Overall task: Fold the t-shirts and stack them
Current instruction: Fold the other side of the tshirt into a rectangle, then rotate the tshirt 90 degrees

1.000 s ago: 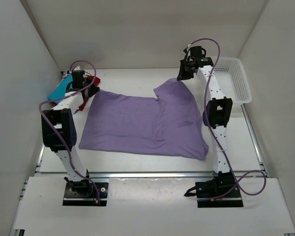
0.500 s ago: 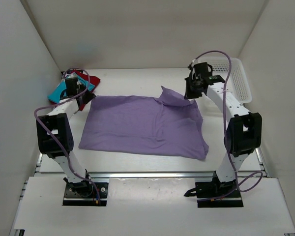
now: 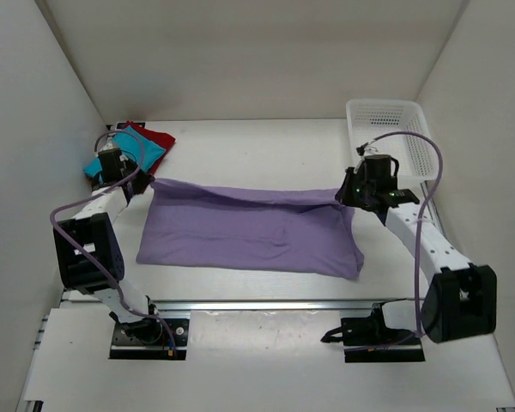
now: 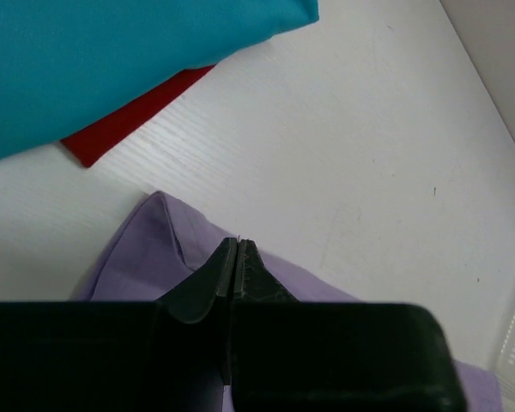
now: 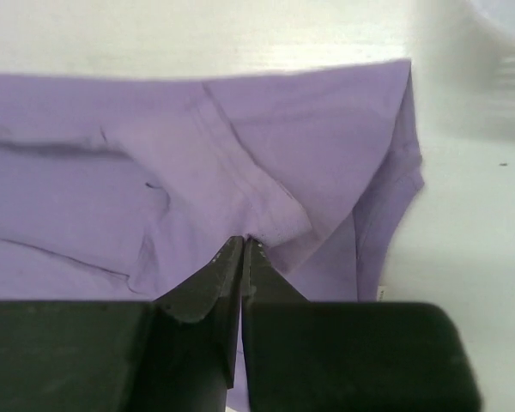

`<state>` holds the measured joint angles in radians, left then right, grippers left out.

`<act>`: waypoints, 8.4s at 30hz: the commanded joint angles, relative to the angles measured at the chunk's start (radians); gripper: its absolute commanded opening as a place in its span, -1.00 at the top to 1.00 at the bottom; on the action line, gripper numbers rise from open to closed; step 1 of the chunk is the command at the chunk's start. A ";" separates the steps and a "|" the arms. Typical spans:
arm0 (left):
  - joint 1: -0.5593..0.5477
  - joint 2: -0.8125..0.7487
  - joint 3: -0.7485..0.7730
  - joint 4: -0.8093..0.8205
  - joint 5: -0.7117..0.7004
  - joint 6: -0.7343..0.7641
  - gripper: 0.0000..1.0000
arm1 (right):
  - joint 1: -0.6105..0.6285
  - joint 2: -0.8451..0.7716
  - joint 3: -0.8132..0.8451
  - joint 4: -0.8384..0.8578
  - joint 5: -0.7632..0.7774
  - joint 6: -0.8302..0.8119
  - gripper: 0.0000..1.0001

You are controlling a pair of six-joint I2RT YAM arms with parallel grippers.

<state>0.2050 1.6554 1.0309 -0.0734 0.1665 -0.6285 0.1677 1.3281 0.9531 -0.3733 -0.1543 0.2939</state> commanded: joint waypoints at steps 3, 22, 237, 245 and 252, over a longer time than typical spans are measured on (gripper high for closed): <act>0.000 -0.141 -0.100 0.053 -0.029 0.003 1.00 | -0.013 -0.179 -0.147 0.132 0.007 0.068 0.99; 0.031 -0.270 -0.313 0.028 -0.117 0.015 1.00 | -0.037 -0.633 -0.724 0.243 -0.102 0.283 1.00; -0.581 -0.562 -0.549 0.139 0.134 0.003 0.48 | 0.185 0.372 -0.234 0.528 -0.266 0.258 0.45; -0.576 -0.565 -0.595 0.126 0.117 0.015 0.48 | 0.047 0.391 -0.032 0.459 -0.095 0.200 -0.12; -0.555 -0.623 -0.635 0.103 0.125 0.012 0.46 | 0.003 0.627 0.186 0.481 -0.017 0.277 0.18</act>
<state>-0.3607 1.0657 0.4118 0.0345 0.2947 -0.6304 0.1963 1.8874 1.0676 0.1089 -0.2199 0.5442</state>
